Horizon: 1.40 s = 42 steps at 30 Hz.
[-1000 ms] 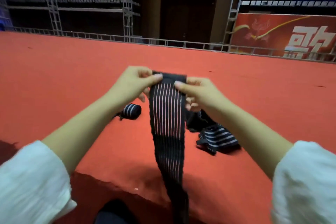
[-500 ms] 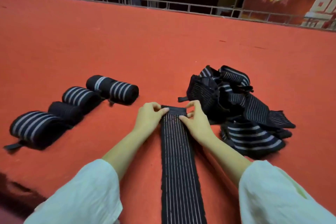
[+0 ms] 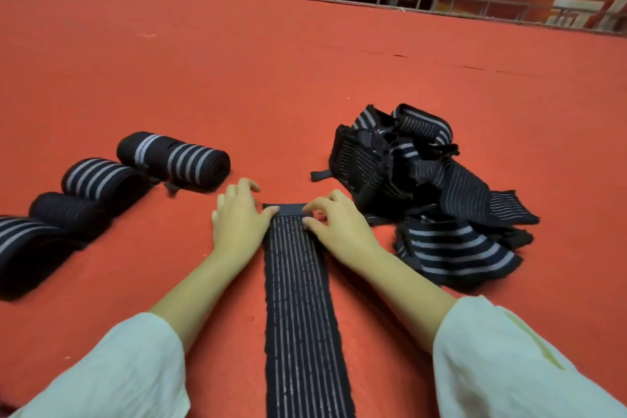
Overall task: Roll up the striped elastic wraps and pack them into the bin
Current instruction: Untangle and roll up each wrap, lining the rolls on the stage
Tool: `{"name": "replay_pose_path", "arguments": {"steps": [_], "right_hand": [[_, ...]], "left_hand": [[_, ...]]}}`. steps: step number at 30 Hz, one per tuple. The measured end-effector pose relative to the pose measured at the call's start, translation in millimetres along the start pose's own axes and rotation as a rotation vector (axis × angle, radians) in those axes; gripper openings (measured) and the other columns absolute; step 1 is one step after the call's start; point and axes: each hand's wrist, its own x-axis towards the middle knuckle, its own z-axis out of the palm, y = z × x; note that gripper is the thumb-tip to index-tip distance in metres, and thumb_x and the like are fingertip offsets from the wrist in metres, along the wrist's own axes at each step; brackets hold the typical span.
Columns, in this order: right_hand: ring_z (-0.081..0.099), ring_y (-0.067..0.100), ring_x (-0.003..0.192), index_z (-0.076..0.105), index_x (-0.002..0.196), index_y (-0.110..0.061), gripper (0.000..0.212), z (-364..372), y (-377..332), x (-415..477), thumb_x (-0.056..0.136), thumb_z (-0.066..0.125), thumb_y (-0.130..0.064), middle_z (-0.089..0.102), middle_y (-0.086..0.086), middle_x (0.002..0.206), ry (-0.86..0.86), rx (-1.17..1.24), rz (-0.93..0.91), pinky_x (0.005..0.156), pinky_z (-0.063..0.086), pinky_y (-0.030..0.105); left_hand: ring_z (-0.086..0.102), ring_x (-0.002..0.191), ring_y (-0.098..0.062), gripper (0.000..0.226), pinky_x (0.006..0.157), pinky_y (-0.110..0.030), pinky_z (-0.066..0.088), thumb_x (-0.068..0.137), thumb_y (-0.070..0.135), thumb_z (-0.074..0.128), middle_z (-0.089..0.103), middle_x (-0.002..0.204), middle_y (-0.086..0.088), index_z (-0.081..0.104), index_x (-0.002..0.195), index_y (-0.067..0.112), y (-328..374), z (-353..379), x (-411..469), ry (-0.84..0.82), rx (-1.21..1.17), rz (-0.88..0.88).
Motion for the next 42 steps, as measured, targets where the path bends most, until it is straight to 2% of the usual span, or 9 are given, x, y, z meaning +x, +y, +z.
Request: {"name": "replay_pose_path", "arguments": {"steps": [4,9,12,18,23,27,30,35,42], "right_hand": [[0.052,0.010,0.076,0.070,0.105,-0.017,0.018,-70,11,-18,0.089,0.062,-0.015,0.056,-0.001,0.092,0.112,0.073,-0.086,0.082,0.043,0.027],[0.056,0.010,0.080,0.070,0.094,-0.018,0.016,-162,76,-48,0.086,0.065,-0.006,0.064,-0.003,0.089,0.356,0.046,0.011,0.080,0.043,0.020],[0.062,0.016,0.085,0.069,0.097,-0.020,0.011,-181,130,-59,0.086,0.068,-0.021,0.070,0.003,0.094,0.267,0.083,0.271,0.084,0.047,0.032],[0.063,0.021,0.104,0.051,0.129,-0.014,0.058,-160,174,-53,0.083,0.069,-0.045,0.066,0.005,0.111,0.216,0.282,0.420,0.095,0.049,0.044],[0.059,0.017,0.087,0.055,0.121,-0.013,0.045,-158,162,-35,0.081,0.075,-0.017,0.053,-0.005,0.084,0.279,0.439,0.392,0.087,0.052,0.038],[0.056,0.010,0.069,0.058,0.098,-0.015,0.022,-166,149,-50,0.084,0.068,-0.003,0.059,-0.003,0.082,0.284,0.618,0.249,0.060,0.047,0.021],[0.051,0.014,0.068,0.055,0.088,-0.019,0.024,-176,146,-69,0.086,0.061,0.005,0.059,-0.003,0.085,0.249,0.653,0.173,0.052,0.040,0.021],[0.059,0.003,0.067,0.058,0.086,-0.018,0.013,-188,158,-95,0.084,0.067,-0.009,0.060,-0.002,0.084,0.165,0.854,0.248,0.059,0.048,0.015],[0.067,0.021,0.083,0.057,0.115,-0.012,0.042,-182,163,-106,0.076,0.067,-0.024,0.068,0.005,0.098,0.219,1.205,0.352,0.070,0.055,0.025]], "left_hand": [[0.055,0.097,-0.028,0.025,0.087,-0.040,0.042,0.082,0.020,0.071,0.059,0.097,0.003,0.058,0.104,0.019,42,1,3,-0.039,-0.137,0.238],[0.055,0.081,-0.016,0.022,0.084,-0.033,0.045,0.082,0.021,0.072,0.061,0.090,0.003,0.066,0.103,0.017,143,25,-18,-0.175,-0.252,0.563],[0.055,0.081,-0.011,0.027,0.083,-0.025,0.043,0.084,0.030,0.070,0.063,0.097,0.001,0.067,0.107,0.016,186,47,-35,-0.253,-0.293,0.567],[0.053,0.113,-0.021,0.054,0.101,-0.036,0.041,0.089,0.035,0.065,0.047,0.131,0.000,0.049,0.137,0.017,198,81,-45,-0.268,-0.203,0.503],[0.050,0.121,-0.024,0.068,0.105,-0.039,0.039,0.091,0.036,0.062,0.044,0.142,-0.002,0.031,0.148,0.018,198,84,-42,-0.294,-0.175,0.483],[0.056,0.110,-0.020,0.077,0.100,-0.032,0.041,0.089,0.038,0.063,0.045,0.143,0.000,0.023,0.152,0.018,206,79,-38,-0.312,-0.291,0.375],[0.057,0.096,-0.013,0.063,0.097,-0.027,0.042,0.089,0.034,0.064,0.049,0.133,0.005,0.038,0.146,0.022,214,77,-41,-0.342,-0.341,0.407],[0.057,0.088,-0.003,0.010,0.087,-0.017,0.043,0.085,0.016,0.069,0.064,0.093,0.006,0.072,0.094,0.013,220,80,-62,-0.296,-0.399,0.687],[0.061,0.090,-0.004,0.009,0.087,-0.018,0.045,0.085,0.016,0.070,0.067,0.092,0.008,0.073,0.093,0.013,218,75,-79,-0.238,-0.446,0.736]]}}
